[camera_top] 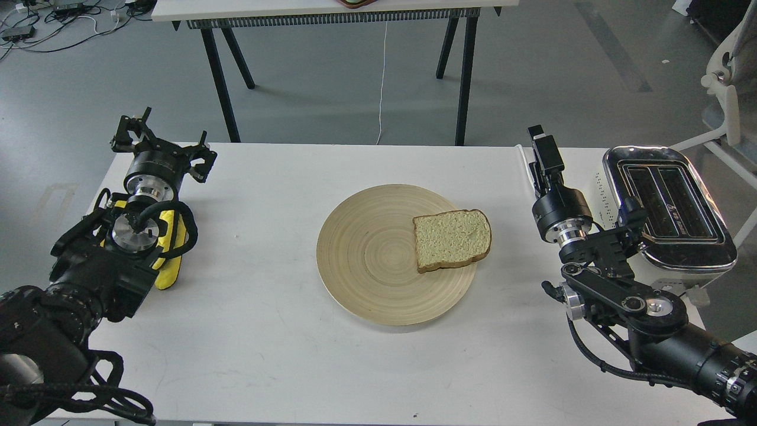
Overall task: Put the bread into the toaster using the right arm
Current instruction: 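Move the right gripper from beside the toaster toward the bread slice on the plate, then close the right gripper on the bread slice's edge nearest the toaster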
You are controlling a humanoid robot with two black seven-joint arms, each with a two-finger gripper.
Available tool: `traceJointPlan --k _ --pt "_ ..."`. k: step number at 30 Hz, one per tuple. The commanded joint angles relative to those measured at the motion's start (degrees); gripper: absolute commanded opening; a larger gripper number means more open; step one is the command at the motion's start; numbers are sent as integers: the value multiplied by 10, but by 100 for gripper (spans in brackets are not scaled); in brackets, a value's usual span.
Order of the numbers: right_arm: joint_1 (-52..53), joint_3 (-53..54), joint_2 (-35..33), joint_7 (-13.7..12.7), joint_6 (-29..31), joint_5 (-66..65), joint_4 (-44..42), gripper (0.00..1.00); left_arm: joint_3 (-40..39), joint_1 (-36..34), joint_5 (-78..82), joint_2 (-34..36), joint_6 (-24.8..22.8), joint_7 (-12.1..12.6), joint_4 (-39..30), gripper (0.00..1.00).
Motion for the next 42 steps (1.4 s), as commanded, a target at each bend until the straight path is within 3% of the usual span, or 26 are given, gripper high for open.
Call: traceJointPlan --k 1,17,33,42 --pt "-11 -27 -1 0 0 1 -20 96 0 0 0 0 0 0 0 100" --pt "-53 -83 26 0 0 2 -41 92 0 0 0 0 0 0 0 100" --pt "-50 -132 55 0 0 2 -70 44 0 0 0 0 0 0 0 100" --pt "-49 -140 55 0 0 1 -70 39 0 0 0 0 0 -1 0 100"
